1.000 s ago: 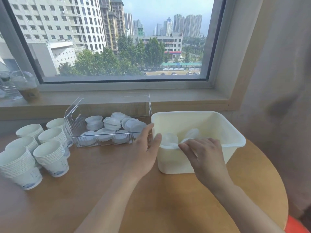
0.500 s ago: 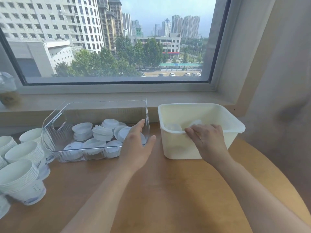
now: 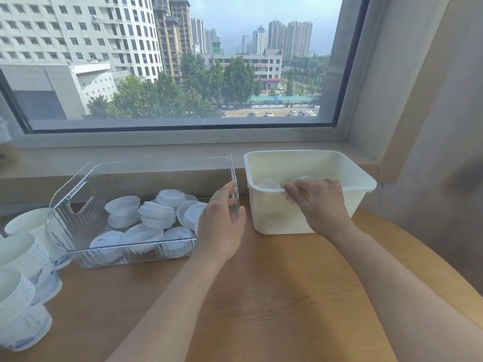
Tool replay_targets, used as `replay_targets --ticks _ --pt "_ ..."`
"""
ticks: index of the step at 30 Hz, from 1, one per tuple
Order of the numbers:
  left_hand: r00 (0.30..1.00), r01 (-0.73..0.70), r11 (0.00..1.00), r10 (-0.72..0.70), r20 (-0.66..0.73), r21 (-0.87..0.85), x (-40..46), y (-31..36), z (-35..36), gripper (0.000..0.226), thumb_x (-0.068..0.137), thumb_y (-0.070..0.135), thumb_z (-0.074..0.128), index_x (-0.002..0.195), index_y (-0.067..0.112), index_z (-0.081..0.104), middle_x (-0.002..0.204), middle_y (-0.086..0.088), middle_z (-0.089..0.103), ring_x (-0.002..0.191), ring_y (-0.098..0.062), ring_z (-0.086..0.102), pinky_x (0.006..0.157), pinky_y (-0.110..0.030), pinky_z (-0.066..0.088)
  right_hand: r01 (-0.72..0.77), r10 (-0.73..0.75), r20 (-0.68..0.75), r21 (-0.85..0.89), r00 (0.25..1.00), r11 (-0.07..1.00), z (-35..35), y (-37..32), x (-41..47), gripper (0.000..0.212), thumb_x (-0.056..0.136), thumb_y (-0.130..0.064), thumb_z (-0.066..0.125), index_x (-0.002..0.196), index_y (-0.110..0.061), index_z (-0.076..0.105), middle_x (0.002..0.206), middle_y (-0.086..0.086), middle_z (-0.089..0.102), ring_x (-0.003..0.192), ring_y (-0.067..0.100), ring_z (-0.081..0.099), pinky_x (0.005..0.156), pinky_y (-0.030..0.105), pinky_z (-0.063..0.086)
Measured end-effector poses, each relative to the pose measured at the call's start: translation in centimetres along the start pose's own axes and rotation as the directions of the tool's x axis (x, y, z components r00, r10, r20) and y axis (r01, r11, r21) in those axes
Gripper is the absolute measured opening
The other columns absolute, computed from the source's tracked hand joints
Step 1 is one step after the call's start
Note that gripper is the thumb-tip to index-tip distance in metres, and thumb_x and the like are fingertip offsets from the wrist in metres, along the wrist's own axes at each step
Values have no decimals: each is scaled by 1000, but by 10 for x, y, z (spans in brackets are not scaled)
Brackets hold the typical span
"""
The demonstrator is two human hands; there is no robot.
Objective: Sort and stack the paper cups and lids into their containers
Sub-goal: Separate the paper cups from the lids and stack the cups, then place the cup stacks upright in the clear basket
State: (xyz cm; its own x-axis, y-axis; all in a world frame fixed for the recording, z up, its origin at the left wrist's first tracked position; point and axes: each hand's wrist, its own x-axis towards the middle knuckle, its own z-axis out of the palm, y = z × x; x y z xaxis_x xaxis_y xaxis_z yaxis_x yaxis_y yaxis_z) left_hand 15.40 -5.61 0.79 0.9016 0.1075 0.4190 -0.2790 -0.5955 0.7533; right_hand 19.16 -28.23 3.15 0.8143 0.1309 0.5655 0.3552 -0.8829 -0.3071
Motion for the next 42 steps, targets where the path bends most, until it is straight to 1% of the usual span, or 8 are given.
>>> replay_targets --ticks 2,6,12,20,25,34,39,42 --pt "1000 -2 1000 2 2 -12 0 2 4 58 104 16 63 158 25 45 145 12 58 118 5 55 87 -10 47 0 0 2 2 1000 1000 2 1 4 56 108 -57 31 80 -25 67 72 -5 63 78 17 56 94 41 34" --pt "1000 -9 998 10 16 -66 0 9 13 56 104 19 62 158 27 47 141 12 61 123 -2 57 102 -34 54 0 -1 10 32 1000 999 4 5 8 48 107 -54 35 80 -28 66 74 -8 64 72 9 51 93 39 33" --pt "999 -31 996 34 37 -85 2 11 21 57 104 18 61 158 25 46 148 9 58 130 -7 57 104 -40 54 2 -1 -8 39 1000 999 -1 7 8 48 104 -51 34 84 -27 70 69 -16 58 69 -8 46 92 40 34" --pt "996 -90 996 89 -21 -28 -4 -13 -22 62 101 35 70 157 27 46 151 10 55 127 2 51 104 -25 48 10 -9 -38 26 999 1000 -7 -11 3 45 106 -57 37 111 -27 71 94 -15 62 97 12 51 92 40 32" --pt "975 -86 990 107 -196 113 -21 -48 -80 54 98 22 74 149 17 55 147 -1 58 139 -20 50 114 -37 43 157 -144 -101 133 984 979 1 -65 1 29 102 -45 61 123 -26 67 112 -8 67 109 17 58 100 42 39" --pt "897 123 940 31 -441 317 -54 -117 -141 69 93 22 76 155 13 47 167 -13 31 154 -36 28 123 -55 32 252 -308 210 258 928 933 69 -171 11 42 97 -55 64 133 -34 65 133 -12 60 124 14 54 111 40 40" --pt "856 121 955 37 -515 269 -57 -137 -148 83 95 19 72 165 14 29 172 -10 19 159 -29 20 126 -30 14 260 -336 337 251 880 933 115 -216 20 53 95 -59 65 143 -38 59 150 -9 52 139 18 45 117 43 31" --pt "854 132 983 -47 -518 130 -57 -148 -145 81 100 15 66 167 17 21 173 -5 19 161 -19 15 126 -30 14 274 -356 407 246 841 930 135 -236 28 61 93 -61 66 149 -39 54 159 -6 46 147 18 39 122 46 25"
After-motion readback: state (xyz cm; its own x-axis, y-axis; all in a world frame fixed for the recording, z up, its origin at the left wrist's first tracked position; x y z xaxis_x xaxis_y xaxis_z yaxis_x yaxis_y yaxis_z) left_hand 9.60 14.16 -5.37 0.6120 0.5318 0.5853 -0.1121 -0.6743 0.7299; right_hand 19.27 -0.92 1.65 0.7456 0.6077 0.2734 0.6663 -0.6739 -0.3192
